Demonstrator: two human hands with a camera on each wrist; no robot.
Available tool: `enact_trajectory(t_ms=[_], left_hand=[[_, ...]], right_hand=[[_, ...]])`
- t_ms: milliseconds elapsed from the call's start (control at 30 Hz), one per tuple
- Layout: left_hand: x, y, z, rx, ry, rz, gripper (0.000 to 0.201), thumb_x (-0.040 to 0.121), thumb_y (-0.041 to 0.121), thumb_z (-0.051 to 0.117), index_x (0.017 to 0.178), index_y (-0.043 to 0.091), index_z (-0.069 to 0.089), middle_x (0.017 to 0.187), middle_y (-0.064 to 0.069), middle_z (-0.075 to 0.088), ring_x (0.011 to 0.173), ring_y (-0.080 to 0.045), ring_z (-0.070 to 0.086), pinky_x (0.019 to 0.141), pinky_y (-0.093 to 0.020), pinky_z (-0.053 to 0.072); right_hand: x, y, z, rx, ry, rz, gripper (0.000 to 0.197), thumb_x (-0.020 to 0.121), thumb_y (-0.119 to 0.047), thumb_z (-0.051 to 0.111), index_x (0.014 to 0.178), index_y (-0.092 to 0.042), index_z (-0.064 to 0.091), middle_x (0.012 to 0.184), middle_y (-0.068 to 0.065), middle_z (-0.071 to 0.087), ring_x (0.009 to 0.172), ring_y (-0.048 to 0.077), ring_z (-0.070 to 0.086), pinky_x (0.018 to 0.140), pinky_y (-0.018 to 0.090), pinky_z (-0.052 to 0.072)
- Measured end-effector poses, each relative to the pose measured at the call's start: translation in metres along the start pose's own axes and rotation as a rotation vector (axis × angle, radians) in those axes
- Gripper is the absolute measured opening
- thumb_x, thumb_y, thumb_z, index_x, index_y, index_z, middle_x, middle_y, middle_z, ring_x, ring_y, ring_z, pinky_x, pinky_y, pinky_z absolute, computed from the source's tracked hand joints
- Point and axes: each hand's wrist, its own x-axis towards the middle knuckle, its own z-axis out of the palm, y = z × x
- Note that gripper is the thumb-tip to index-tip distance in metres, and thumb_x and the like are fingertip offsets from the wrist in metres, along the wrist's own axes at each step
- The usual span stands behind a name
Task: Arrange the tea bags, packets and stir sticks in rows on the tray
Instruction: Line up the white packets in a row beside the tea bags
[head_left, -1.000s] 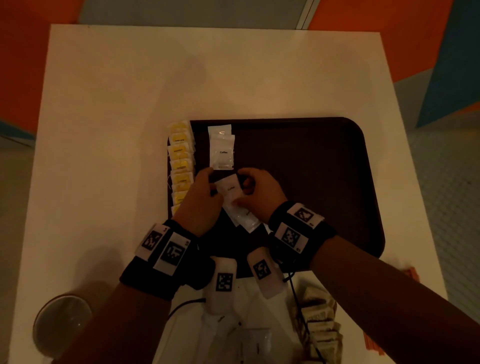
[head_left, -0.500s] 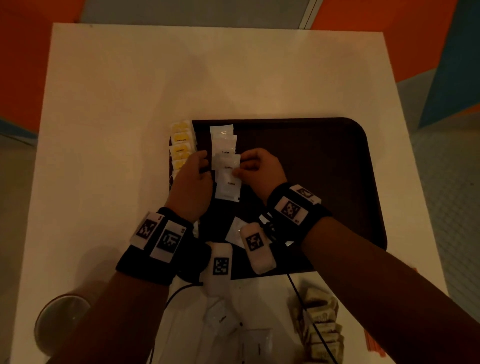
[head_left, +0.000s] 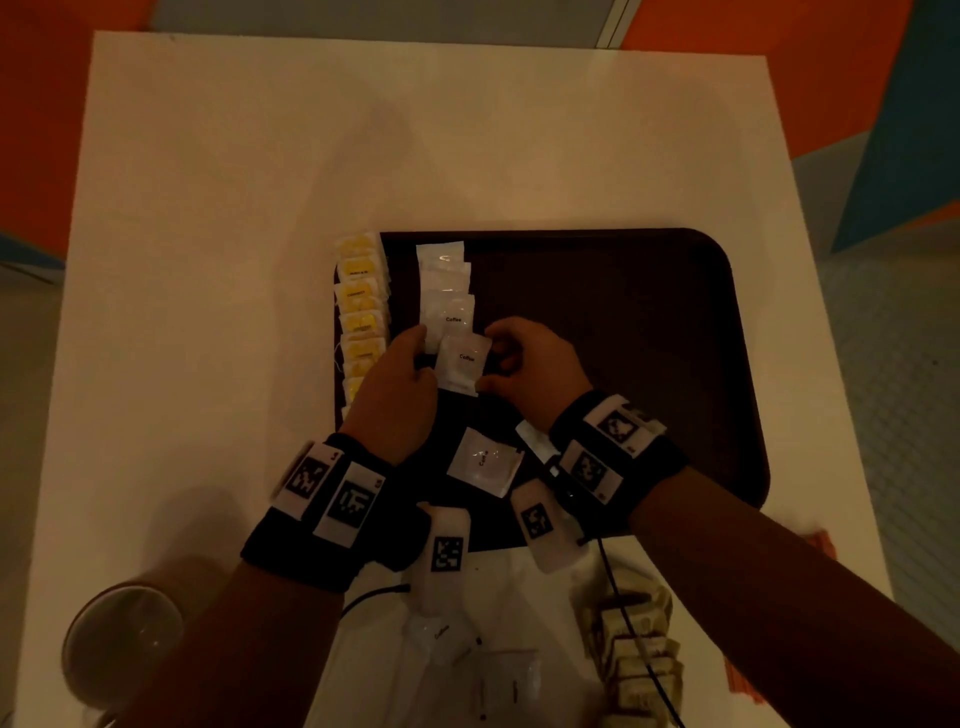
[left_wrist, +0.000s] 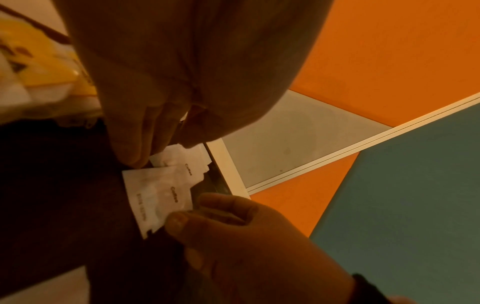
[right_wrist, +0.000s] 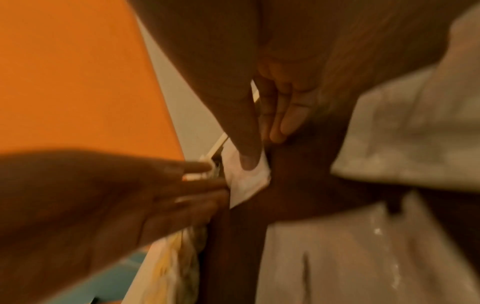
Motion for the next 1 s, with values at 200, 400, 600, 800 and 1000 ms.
enact_trajectory(t_ms=[200, 400, 600, 800, 1000], left_hand=[[0.0, 0.004, -0.003, 0.029, 0.027, 0.05, 0.045, 0.089, -0.001, 0.038, 0.131, 0.016, 0.043, 0.129, -0.003, 0.052, 0.116, -0.014, 0.049, 0.089, -0.023, 0.039], [-0.01, 0.004, -0.007, 0.077, 0.03, 0.126, 0.044, 0.092, 0.0, 0.036, 0.134, 0.013, 0.039, 0.123, -0.001, 0.05, 0.104, -0.007, 0.043, 0.076, -0.004, 0.03], [-0.024, 0.008, 0.001, 0.372, -0.022, 0.135, 0.032, 0.087, 0.013, 0.056, 0.119, 0.009, 0.054, 0.118, -0.011, 0.055, 0.102, -0.02, 0.053, 0.083, -0.021, 0.037], [-0.031, -0.002, 0.036, 0.748, -0.216, 0.07, 0.055, 0.078, 0.024, 0.068, 0.122, 0.009, 0.038, 0.127, -0.014, 0.041, 0.115, -0.032, 0.045, 0.095, -0.039, 0.043], [-0.024, -0.008, 0.042, 0.776, -0.198, 0.13, 0.036, 0.085, 0.016, 0.058, 0.116, 0.008, 0.042, 0.124, -0.016, 0.046, 0.113, -0.033, 0.046, 0.094, -0.041, 0.044]], right_hand=[[0.003, -0.009, 0.012, 0.125, 0.067, -0.019, 0.036, 0.074, -0.008, 0.072, 0.106, -0.015, 0.057, 0.12, 0.005, 0.05, 0.09, 0.01, 0.057, 0.07, 0.012, 0.046], [-0.019, 0.017, -0.028, -0.145, -0.043, -0.006, 0.042, 0.075, -0.014, 0.072, 0.114, -0.02, 0.056, 0.12, 0.003, 0.05, 0.106, 0.016, 0.052, 0.09, 0.025, 0.044], [-0.041, 0.046, -0.027, -0.428, -0.209, 0.041, 0.063, 0.066, -0.019, 0.078, 0.12, -0.027, 0.046, 0.129, 0.003, 0.034, 0.122, 0.024, 0.03, 0.102, 0.038, 0.035], [-0.041, 0.052, -0.025, -0.256, -0.164, -0.034, 0.043, 0.071, -0.013, 0.073, 0.107, -0.022, 0.05, 0.118, 0.0, 0.042, 0.108, 0.016, 0.044, 0.085, 0.024, 0.037], [-0.04, 0.051, -0.032, 0.079, -0.098, 0.011, 0.034, 0.074, -0.009, 0.071, 0.098, -0.025, 0.053, 0.101, -0.003, 0.059, 0.093, 0.015, 0.06, 0.082, 0.03, 0.053]])
